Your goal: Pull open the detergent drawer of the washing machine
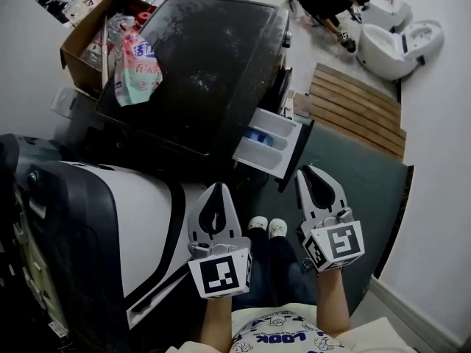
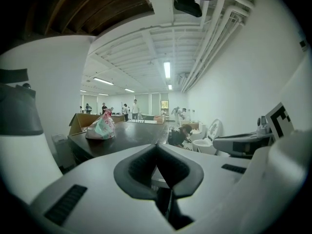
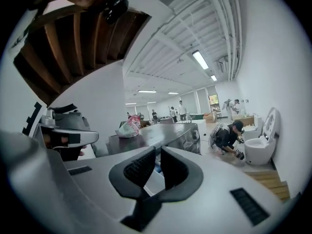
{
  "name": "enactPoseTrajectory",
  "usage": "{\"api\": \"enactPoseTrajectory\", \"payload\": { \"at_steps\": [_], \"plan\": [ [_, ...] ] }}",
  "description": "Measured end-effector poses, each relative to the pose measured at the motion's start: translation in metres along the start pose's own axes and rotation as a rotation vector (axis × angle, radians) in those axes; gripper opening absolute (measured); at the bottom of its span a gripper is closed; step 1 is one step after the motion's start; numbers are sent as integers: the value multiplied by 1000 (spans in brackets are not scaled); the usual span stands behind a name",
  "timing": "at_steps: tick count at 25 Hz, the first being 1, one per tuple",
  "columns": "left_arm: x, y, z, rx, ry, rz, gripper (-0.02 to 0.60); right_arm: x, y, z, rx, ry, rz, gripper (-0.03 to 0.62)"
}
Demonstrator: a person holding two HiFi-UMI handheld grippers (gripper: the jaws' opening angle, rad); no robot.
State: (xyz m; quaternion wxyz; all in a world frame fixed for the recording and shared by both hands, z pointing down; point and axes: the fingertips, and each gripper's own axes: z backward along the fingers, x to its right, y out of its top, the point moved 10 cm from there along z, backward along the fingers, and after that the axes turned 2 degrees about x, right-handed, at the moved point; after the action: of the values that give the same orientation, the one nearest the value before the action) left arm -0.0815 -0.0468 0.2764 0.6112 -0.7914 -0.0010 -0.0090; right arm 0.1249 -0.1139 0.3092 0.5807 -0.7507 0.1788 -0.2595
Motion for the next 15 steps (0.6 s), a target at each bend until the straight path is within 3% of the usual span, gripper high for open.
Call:
{"api": "enactPoseTrajectory", "payload": {
  "at_steps": [7, 11, 15],
  "plan": [
    [-16, 23, 19, 29, 52, 15, 14, -26, 35, 0, -4, -1, 48, 14],
    [-20, 32, 25, 87, 87, 65, 14, -37, 46, 1, 7, 6, 80, 12],
    [-24, 40, 30, 92, 99, 54, 14, -48, 56, -3, 15, 33, 112, 11]
  ]
}}
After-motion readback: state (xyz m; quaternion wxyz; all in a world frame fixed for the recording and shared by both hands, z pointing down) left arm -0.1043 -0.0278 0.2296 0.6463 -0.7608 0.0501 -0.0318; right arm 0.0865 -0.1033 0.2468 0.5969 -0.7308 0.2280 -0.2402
